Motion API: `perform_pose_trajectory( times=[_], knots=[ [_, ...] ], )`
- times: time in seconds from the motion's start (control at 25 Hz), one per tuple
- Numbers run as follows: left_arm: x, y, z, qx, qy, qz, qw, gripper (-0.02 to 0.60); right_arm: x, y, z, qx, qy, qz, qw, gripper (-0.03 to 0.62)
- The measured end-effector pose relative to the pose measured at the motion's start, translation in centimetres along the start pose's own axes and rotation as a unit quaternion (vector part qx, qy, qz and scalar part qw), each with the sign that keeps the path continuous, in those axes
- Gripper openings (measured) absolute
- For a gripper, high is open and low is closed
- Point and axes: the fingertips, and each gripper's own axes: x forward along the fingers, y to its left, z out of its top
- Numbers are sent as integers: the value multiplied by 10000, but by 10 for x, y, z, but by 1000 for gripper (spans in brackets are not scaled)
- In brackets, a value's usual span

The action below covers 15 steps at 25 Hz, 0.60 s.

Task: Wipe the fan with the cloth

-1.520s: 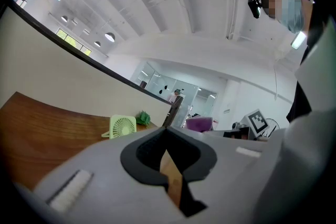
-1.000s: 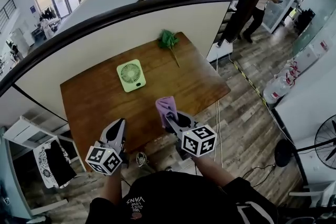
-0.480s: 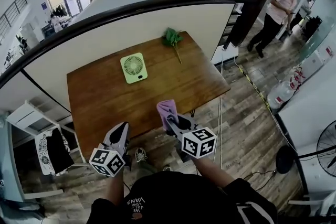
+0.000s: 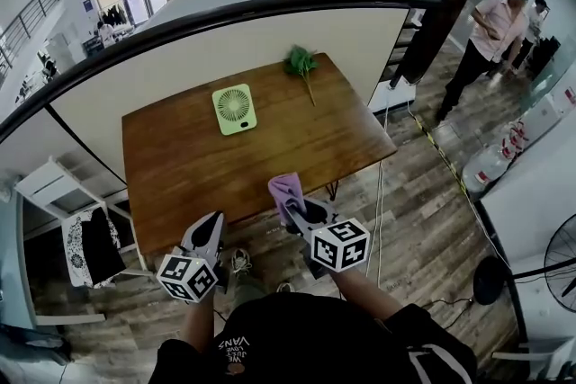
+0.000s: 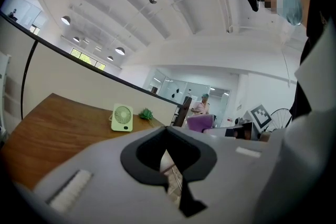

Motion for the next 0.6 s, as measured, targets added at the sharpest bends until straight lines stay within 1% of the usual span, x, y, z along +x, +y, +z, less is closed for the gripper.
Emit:
perform_pose_trajectory(
  times=[0.6],
  knots=[
    [-2, -8, -10, 51, 14, 71, 10000, 11, -10, -7, -10, 57, 13, -50, 10000, 101]
  ],
)
